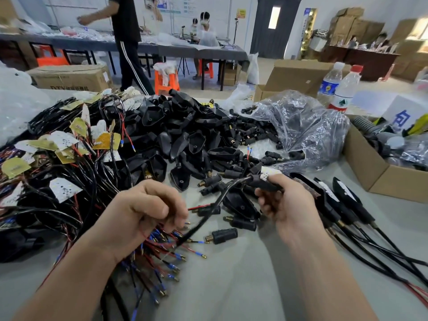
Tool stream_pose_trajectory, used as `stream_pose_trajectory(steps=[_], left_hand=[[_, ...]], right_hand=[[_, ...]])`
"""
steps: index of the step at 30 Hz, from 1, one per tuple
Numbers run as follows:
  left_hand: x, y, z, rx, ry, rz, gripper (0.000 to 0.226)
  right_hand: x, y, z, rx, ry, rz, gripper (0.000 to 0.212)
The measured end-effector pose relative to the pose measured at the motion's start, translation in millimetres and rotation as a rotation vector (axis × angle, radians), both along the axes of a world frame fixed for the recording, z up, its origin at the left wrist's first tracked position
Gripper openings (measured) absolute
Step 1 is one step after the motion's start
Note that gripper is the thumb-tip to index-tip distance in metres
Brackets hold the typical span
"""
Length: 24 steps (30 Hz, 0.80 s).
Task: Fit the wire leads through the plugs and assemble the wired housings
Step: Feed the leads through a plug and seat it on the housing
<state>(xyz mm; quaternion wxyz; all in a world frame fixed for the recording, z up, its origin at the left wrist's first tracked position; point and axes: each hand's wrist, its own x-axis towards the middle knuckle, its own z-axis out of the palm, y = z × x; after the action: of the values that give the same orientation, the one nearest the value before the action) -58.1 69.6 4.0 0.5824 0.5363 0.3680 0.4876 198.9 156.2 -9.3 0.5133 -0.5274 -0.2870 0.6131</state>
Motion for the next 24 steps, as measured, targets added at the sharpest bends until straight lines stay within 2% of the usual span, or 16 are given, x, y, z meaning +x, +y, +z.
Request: stream_pose_trajectory(steps=[6,9,10,12,13,15,17,20,22,24], left_hand=[[-4.1,6.9,-6.5,-0.020,-0.125,-0.099,0.047],[-6.4,11.9,-13.3,-0.066,-0.197,-0.132,0.061],[-7.0,13.1,-15.0,-0.076,-0.222,-0.166,0.063],[-8.5,15.0,-17.1,-0.084,-0.285,-0.252,0.061],[-9.2,15.7,-17.2,-0.093,-0.305,-0.278,0.059],[-6.8,17.3,-16.3,-0.131,-0.258,-0.255,0.058],[2.1,19.1,-18.6,-0.188,-0.120,-0.175,0.054],[17.9,19.4,-24.4,-0.241,0.045,-0.082,0.039],[24.7,19.5,-25.8,-0.253,0.068,0.015,0.027],[30.0,19.5,-25.0,-0.220,0.107,0.157,0.017]], right_hand=[[-1.2,1.5,-2.9,0.074,-0.268,0.075,0.010],[-5.1,-2.0,-5.1,0.147,-0.377,0.158,0.021],[-7.6,-3.7,-5.5,0.160,-0.403,0.189,0.021],[-12.4,-7.2,-4.5,0.179,-0.494,0.256,0.009],[-13.9,-8.8,-4.1,0.190,-0.552,0.290,0.014],[-16.4,-11.8,-3.7,0.220,-0.630,0.354,0.026],[-23.0,-16.2,-6.3,0.286,-0.642,0.400,0.023],[-35.0,-24.7,-10.9,0.419,-0.676,0.414,0.020],[-38.3,-25.0,-12.3,0.494,-0.789,0.438,0.025],[-39.0,-24.1,-11.4,0.498,-0.817,0.419,0.026]])
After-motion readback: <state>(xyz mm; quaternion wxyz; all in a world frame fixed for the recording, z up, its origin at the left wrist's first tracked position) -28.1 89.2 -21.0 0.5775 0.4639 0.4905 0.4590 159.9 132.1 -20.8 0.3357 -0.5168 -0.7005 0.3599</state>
